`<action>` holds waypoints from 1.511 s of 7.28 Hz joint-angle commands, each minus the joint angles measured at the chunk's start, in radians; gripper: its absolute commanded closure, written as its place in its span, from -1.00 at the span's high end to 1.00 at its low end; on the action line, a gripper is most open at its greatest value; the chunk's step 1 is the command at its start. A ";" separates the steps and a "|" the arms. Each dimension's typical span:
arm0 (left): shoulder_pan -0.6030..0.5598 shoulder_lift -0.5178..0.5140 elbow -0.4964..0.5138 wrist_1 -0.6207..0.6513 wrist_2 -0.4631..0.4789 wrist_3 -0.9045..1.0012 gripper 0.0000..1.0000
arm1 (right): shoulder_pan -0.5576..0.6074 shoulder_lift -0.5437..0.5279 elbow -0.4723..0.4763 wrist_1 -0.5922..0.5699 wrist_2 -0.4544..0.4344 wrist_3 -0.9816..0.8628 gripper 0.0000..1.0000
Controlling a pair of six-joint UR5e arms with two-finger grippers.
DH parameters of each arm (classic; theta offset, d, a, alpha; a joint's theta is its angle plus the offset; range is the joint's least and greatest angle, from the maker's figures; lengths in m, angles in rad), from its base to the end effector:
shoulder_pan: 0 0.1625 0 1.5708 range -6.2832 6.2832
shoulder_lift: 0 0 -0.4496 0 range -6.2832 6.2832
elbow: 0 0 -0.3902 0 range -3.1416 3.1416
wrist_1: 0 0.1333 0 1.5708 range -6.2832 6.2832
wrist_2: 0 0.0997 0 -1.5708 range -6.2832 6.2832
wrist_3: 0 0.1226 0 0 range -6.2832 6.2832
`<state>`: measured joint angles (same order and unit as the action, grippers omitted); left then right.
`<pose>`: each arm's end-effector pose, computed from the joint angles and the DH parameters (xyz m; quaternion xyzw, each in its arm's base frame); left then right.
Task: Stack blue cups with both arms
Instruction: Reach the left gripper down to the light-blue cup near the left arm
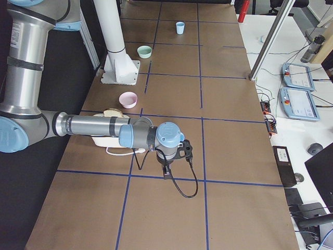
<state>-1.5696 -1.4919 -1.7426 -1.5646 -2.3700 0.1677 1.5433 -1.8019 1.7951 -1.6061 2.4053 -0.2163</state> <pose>-0.0449 -0.4599 0.6510 0.0721 0.3840 0.0944 0.9156 0.0319 -0.3844 0.6893 0.0190 -0.4052 -0.1027 0.9083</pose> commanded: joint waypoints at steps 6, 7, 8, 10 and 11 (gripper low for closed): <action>0.337 0.073 0.012 -0.498 0.055 -0.705 1.00 | -0.005 0.010 -0.002 0.000 0.000 0.000 1.00; 0.399 0.081 0.012 -0.576 0.069 -0.834 1.00 | -0.003 0.010 -0.002 0.000 0.000 0.000 1.00; 0.448 0.081 0.012 -0.612 0.107 -0.894 1.00 | -0.003 0.010 -0.002 0.000 0.000 0.000 1.00; 0.512 0.081 0.015 -0.620 0.143 -0.929 1.00 | -0.003 0.010 -0.003 0.000 0.000 0.000 1.00; 0.543 0.081 0.024 -0.618 0.143 -0.929 1.00 | -0.003 0.010 -0.005 0.000 0.000 0.000 1.00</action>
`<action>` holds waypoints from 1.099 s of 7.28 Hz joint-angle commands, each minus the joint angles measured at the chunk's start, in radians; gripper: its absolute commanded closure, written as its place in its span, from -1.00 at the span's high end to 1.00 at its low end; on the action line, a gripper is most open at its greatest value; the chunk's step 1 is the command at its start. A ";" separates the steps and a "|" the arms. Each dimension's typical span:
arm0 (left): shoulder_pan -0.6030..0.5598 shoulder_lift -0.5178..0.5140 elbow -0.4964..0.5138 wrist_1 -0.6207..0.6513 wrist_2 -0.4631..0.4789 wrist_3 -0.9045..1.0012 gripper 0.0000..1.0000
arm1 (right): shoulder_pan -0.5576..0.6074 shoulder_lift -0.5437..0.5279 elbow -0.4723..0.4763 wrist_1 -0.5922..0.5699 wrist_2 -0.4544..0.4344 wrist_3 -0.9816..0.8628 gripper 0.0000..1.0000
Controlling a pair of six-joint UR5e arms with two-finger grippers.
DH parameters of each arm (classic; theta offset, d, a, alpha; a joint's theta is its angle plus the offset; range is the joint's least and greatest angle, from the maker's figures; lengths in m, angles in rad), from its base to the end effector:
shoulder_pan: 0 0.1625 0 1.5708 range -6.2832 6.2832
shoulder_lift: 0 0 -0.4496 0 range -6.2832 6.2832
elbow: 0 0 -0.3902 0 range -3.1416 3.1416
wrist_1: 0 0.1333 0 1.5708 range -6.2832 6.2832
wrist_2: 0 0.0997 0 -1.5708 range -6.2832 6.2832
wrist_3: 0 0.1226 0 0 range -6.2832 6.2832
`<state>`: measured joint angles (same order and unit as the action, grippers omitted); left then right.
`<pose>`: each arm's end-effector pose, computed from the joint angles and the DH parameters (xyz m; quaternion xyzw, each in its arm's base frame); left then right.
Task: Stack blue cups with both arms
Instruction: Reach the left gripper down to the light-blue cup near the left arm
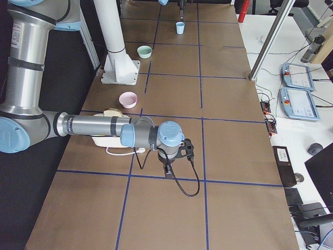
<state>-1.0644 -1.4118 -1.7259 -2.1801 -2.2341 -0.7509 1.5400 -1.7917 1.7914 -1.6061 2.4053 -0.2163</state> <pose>0.1706 -0.4268 0.6306 0.0452 0.4171 -0.0137 0.9076 0.0305 -0.3895 0.6871 0.0213 -0.4049 -0.1055 0.9080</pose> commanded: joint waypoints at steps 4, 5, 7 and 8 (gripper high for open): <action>0.075 -0.019 0.051 -0.003 0.008 -0.063 -0.47 | 0.000 0.000 -0.003 0.000 0.000 0.000 1.00; 0.077 -0.024 0.051 -0.003 0.008 -0.071 -0.91 | 0.000 0.000 -0.003 0.000 0.000 0.000 1.00; 0.078 -0.036 0.045 -0.003 0.005 -0.082 -1.00 | 0.000 0.000 -0.003 0.000 0.000 0.000 1.00; 0.078 -0.047 0.034 -0.001 -0.004 -0.103 -1.00 | 0.000 0.000 -0.003 0.000 0.000 0.000 1.00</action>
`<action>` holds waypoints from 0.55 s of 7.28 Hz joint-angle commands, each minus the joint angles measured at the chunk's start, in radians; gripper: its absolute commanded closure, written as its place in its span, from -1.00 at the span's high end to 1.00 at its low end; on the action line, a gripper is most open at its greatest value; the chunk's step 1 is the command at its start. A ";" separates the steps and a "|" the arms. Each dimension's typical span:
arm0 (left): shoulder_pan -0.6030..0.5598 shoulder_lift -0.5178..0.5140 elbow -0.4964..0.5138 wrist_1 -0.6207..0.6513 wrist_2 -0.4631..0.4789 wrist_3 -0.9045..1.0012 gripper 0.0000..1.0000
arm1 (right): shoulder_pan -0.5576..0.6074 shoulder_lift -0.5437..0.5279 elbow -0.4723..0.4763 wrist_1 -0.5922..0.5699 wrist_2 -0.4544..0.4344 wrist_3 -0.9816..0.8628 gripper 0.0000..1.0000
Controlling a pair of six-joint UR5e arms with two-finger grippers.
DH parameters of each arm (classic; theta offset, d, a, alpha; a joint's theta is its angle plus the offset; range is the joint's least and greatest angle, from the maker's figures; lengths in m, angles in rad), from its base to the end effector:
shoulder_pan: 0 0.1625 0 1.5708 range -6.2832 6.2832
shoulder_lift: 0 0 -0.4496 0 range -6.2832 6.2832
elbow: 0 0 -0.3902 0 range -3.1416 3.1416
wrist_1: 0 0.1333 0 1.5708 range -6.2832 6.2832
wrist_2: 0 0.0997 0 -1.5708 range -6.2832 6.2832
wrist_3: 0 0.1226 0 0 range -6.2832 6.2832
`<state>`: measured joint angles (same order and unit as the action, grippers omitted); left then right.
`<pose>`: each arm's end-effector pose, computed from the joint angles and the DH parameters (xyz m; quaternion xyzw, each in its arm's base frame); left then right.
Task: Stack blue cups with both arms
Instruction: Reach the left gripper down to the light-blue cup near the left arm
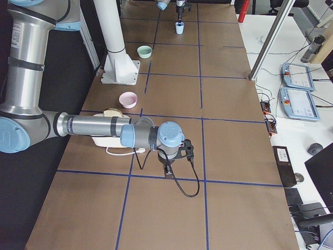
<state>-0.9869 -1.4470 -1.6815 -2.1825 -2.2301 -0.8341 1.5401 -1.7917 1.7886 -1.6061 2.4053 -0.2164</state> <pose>0.2114 -0.4256 0.6376 0.0104 0.4164 -0.0181 0.9089 0.0305 -0.3893 0.6885 0.0201 -0.4051 -0.1049 0.9080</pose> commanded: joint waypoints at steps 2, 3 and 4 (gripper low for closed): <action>0.001 -0.064 -0.041 0.047 -0.013 -0.060 -1.00 | 0.000 0.000 0.000 0.000 0.000 0.000 1.00; 0.005 -0.149 -0.064 0.125 -0.013 -0.104 -1.00 | 0.000 0.000 0.000 0.000 0.000 0.000 1.00; 0.054 -0.267 -0.067 0.210 -0.002 -0.152 -1.00 | 0.000 0.000 0.003 0.000 0.000 0.000 1.00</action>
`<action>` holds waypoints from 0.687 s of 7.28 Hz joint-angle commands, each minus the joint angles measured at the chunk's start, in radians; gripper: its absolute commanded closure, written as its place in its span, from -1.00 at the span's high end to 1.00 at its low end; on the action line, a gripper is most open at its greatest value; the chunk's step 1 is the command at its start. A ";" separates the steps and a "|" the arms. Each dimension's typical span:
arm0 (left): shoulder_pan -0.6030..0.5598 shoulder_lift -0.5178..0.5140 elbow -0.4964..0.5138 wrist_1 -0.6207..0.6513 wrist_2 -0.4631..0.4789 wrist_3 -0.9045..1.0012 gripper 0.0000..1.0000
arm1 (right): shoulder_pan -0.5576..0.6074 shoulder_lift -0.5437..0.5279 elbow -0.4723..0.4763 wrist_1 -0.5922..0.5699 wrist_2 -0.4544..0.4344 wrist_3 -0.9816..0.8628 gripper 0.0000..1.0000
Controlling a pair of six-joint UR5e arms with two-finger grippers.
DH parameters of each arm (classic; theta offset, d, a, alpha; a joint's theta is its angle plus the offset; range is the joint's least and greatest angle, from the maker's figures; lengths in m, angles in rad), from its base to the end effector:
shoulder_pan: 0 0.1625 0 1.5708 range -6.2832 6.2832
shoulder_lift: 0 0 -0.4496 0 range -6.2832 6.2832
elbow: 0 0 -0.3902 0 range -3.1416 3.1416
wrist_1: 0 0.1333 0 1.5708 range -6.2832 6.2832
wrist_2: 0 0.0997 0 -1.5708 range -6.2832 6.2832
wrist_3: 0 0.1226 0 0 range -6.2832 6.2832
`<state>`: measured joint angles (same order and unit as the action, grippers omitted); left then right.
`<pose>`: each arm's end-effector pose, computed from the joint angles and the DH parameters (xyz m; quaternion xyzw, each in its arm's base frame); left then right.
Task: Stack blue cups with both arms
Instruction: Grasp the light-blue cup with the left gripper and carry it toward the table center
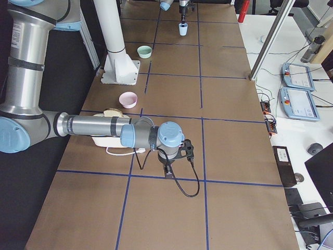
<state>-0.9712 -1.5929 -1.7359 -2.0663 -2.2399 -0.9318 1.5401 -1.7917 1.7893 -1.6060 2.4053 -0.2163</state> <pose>0.2526 -0.4710 0.5511 0.0135 0.4422 -0.0388 0.8960 0.0305 -0.3893 0.6881 0.0204 -0.4050 -0.1050 0.9080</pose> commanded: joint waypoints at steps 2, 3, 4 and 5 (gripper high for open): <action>0.129 -0.403 -0.001 0.377 0.013 -0.061 -1.00 | 0.000 0.002 0.007 0.001 0.000 -0.002 1.00; 0.190 -0.539 0.010 0.505 0.049 -0.091 -1.00 | 0.000 0.002 -0.001 0.055 0.000 0.002 1.00; 0.271 -0.624 0.033 0.518 0.133 -0.216 -1.00 | 0.000 0.000 -0.004 0.067 0.002 0.003 1.00; 0.340 -0.730 0.109 0.515 0.207 -0.322 -1.00 | 0.000 0.000 -0.004 0.067 0.002 0.003 1.00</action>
<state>-0.7180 -2.1926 -1.6928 -1.5763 -2.1193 -1.1312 1.5401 -1.7910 1.7875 -1.5495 2.4063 -0.2141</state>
